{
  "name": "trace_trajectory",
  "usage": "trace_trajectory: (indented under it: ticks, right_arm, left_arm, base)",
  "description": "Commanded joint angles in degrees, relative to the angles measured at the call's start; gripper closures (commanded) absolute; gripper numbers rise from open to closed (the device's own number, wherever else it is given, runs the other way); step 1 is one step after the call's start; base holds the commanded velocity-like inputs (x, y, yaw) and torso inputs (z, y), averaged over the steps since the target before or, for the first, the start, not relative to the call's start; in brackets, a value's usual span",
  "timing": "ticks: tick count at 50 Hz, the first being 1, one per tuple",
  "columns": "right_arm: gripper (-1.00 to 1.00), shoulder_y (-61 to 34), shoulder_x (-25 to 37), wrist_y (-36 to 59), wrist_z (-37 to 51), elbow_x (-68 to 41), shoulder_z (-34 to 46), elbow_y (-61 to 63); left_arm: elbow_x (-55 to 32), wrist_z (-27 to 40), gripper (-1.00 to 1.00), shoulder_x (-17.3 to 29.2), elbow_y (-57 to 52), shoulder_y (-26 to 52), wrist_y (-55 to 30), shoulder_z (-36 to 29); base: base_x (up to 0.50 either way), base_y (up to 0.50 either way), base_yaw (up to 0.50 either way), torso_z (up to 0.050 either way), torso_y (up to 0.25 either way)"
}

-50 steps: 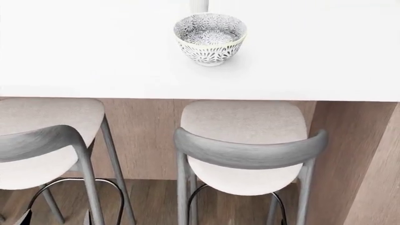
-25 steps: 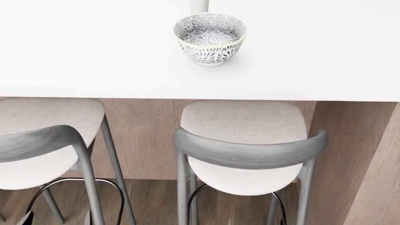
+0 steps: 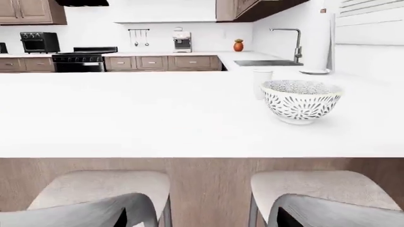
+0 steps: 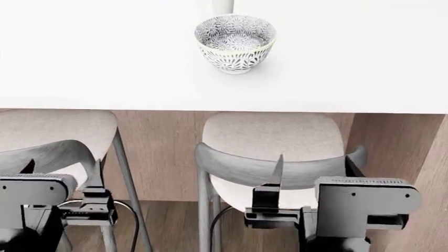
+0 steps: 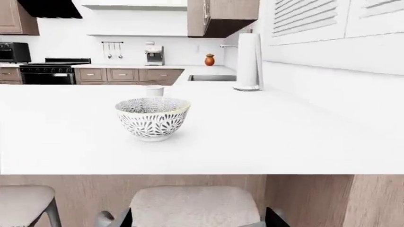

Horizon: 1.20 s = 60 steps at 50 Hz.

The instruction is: Place the cup inside the bowl on the dining table and move the bowl to any counter.

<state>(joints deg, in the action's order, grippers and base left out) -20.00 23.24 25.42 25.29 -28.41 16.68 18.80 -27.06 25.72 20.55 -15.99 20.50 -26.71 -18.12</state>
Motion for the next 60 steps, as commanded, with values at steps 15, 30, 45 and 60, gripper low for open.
trace_trajectory:
  ticks: [15, 30, 45, 60]
  right_arm:
    - [-1.0, -16.7, 6.3, 22.5, 2.9, -10.8, -5.6, 7.4]
    - [-1.0, -16.6, 8.3, 21.8, 2.3, -8.4, -3.5, 8.6]
    - [-1.0, -15.9, 8.8, 21.5, 3.0, -8.3, -4.3, 8.1]
    - [-1.0, -15.4, 8.5, 20.4, 2.7, -9.1, -5.1, 8.5]
  left_arm:
    - [-10.6, -0.5, -1.0, 3.1, -4.0, 21.1, -24.8, 0.9]
    - [-11.6, 2.0, -1.0, 4.7, -5.9, 20.6, -26.6, 3.4]
    - [-11.6, 1.9, -1.0, 5.0, -5.3, 20.2, -26.0, 3.6]
    - [-11.9, 2.1, -1.0, 5.0, -5.3, 20.3, -26.2, 3.4]
  base:
    - [0.0, 0.0, 0.0, 0.0, 0.0]
    - [0.29, 0.0, 0.0, 0.0, 0.0]
    - [0.43, 0.02, 0.0, 0.0, 0.0]
    - [0.48, 0.04, 0.0, 0.0, 0.001]
